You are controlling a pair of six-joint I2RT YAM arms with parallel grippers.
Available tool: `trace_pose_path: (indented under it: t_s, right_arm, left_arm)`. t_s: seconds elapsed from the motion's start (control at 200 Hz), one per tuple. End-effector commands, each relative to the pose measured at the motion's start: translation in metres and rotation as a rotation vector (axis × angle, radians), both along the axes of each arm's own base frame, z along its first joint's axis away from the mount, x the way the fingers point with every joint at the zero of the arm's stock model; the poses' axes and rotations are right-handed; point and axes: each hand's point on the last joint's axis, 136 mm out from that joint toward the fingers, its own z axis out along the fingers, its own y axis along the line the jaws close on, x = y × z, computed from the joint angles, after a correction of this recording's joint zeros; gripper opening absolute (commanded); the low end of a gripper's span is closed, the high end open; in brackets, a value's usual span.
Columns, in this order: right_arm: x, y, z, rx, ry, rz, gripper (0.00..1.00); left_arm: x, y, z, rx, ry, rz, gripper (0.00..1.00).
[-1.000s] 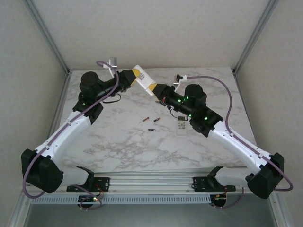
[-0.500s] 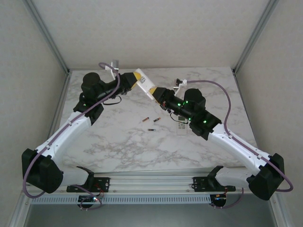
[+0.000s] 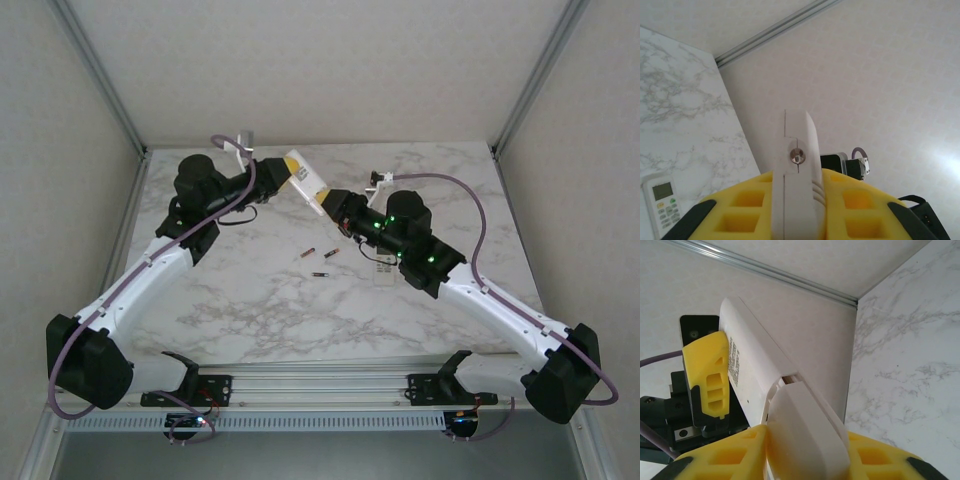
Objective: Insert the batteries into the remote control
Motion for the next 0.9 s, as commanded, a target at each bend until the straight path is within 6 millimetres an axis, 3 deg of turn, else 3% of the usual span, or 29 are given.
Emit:
trace_pose_path:
  t_s: [0.0, 0.205, 0.32, 0.591, 0.776, 0.896]
  right_arm:
    - [0.001, -0.014, -0.043, -0.125, 0.065, -0.054, 0.35]
    - [0.000, -0.012, -0.048, -0.124, 0.078, -0.042, 0.38]
    - [0.001, -0.011, -0.048, -0.127, 0.075, -0.040, 0.47]
    - [0.001, -0.006, -0.043, -0.101, 0.060, -0.022, 0.33]
    - [-0.002, 0.001, -0.022, -0.031, 0.003, 0.018, 0.51]
    - [-0.004, 0.000, -0.010, 0.006, -0.023, 0.016, 0.50]
  left_arm:
    - [0.005, 0.019, 0.024, 0.008, -0.101, 0.092, 0.00]
    - [0.009, 0.018, 0.019, -0.014, -0.075, 0.080, 0.00]
    - [0.009, 0.018, 0.018, -0.018, -0.076, 0.078, 0.00]
    - [0.006, 0.016, 0.019, -0.042, -0.078, 0.055, 0.00]
    - [0.009, 0.016, 0.012, -0.037, -0.063, 0.059, 0.00]
    - [0.008, 0.015, 0.013, -0.043, -0.062, 0.053, 0.00]
